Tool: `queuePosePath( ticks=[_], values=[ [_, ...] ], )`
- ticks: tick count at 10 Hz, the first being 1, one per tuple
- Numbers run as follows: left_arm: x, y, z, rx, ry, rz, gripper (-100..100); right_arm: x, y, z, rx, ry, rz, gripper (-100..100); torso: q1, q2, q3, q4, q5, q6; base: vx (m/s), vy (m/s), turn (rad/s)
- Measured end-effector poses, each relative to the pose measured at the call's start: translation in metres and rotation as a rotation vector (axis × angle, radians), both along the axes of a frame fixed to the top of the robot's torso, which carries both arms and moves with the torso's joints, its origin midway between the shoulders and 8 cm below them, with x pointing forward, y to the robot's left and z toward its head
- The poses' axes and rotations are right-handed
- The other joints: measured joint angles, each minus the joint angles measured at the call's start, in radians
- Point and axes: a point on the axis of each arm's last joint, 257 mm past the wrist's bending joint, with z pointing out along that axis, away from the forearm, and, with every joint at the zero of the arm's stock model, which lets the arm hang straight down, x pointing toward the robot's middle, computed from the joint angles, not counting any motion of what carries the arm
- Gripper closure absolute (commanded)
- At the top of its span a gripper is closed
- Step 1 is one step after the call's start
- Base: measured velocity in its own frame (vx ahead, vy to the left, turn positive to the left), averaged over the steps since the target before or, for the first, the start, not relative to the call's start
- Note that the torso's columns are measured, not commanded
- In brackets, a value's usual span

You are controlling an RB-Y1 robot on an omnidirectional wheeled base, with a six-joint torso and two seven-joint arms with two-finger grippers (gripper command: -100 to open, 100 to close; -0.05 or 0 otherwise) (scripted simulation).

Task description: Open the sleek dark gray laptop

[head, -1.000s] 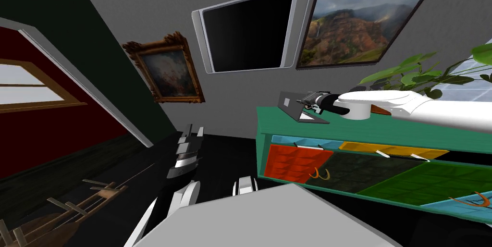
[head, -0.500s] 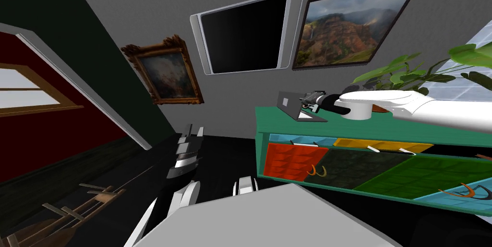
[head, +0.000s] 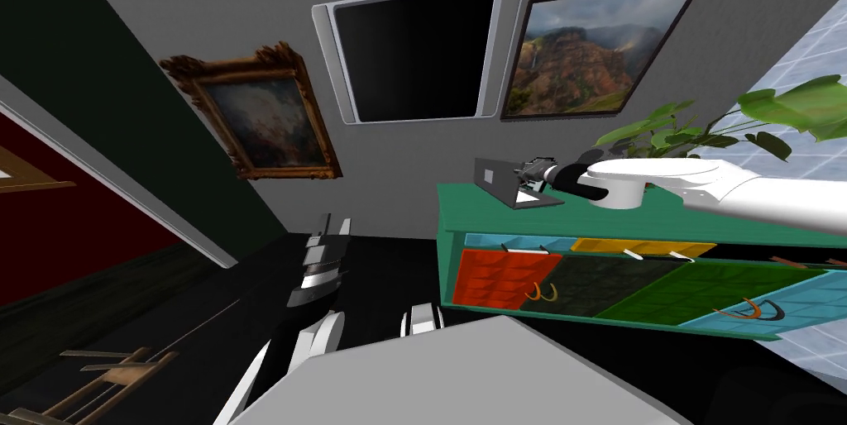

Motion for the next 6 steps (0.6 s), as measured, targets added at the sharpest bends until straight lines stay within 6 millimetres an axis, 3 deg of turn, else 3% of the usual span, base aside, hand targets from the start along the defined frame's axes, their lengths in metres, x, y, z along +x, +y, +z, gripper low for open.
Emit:
queuePosePath(
  ticks=[6],
  values=[
    [0.0,0.0,0.0,0.0,0.0,0.0,0,-0.014,-0.026,-0.001,0.275,-0.062,-0.017,100,0.002,-0.008,-0.005,-0.003,0.0,-0.002,-0.005,-0.101,0.048]
  ],
)
